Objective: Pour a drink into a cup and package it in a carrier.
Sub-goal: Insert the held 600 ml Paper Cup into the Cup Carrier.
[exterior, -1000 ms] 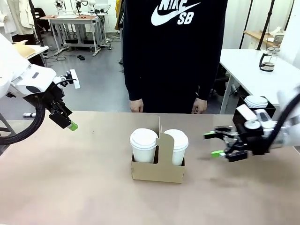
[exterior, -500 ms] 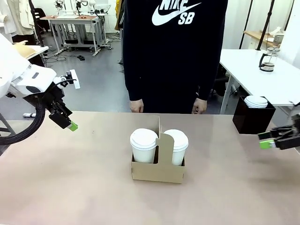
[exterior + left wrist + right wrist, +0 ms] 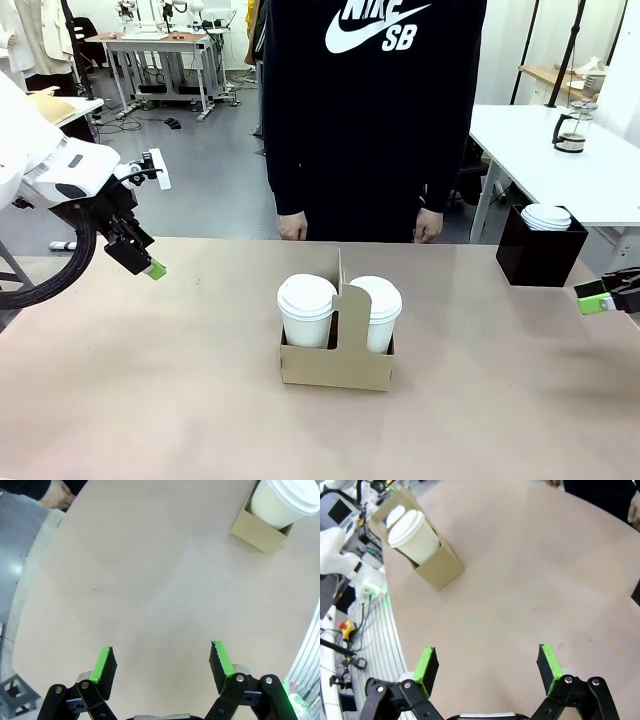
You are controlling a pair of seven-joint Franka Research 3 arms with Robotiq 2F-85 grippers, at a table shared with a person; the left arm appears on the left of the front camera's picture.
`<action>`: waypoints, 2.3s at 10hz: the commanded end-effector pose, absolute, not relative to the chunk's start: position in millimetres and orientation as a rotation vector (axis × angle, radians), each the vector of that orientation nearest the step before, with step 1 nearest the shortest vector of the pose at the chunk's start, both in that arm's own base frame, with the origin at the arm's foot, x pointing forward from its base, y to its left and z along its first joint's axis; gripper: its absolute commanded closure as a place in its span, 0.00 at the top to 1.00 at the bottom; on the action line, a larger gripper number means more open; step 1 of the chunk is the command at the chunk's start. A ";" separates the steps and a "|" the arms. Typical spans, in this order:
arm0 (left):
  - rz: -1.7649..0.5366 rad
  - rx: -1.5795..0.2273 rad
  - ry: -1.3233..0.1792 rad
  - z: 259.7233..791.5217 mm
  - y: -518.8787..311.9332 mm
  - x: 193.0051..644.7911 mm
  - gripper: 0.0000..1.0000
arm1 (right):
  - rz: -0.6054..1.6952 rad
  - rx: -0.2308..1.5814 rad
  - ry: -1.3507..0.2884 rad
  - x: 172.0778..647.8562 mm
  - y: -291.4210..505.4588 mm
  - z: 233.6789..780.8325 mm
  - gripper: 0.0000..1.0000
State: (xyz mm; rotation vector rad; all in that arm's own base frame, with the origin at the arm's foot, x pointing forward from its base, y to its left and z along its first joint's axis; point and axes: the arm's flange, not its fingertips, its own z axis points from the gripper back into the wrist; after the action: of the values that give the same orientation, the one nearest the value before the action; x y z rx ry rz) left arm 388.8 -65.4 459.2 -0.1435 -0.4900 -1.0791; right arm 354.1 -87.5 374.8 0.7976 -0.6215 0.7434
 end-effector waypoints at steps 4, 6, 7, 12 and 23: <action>-1.069 -0.152 -0.490 459.5 -64.9 387.3 0.94 | 0.747 0.799 -0.634 355.1 -87.7 372.9 1.00; -1.069 -0.152 -0.490 459.5 -64.9 387.3 0.94 | 0.747 0.799 -0.634 355.1 -87.7 372.9 1.00; -1.069 -0.152 -0.490 459.5 -64.9 387.3 0.94 | 0.747 0.799 -0.634 355.1 -87.7 372.9 1.00; -1.069 -0.152 -0.490 459.5 -64.9 387.3 0.94 | 0.747 0.799 -0.634 355.1 -87.7 372.9 1.00; -1.069 -0.152 -0.490 459.5 -64.9 387.3 0.94 | 0.747 0.799 -0.634 355.1 -87.7 372.9 1.00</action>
State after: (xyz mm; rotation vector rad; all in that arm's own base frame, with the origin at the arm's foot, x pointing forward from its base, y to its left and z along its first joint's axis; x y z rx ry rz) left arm 388.8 -65.4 459.2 -0.1435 -0.4899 -1.0791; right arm 354.2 -87.4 374.6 0.7983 -0.6212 0.7436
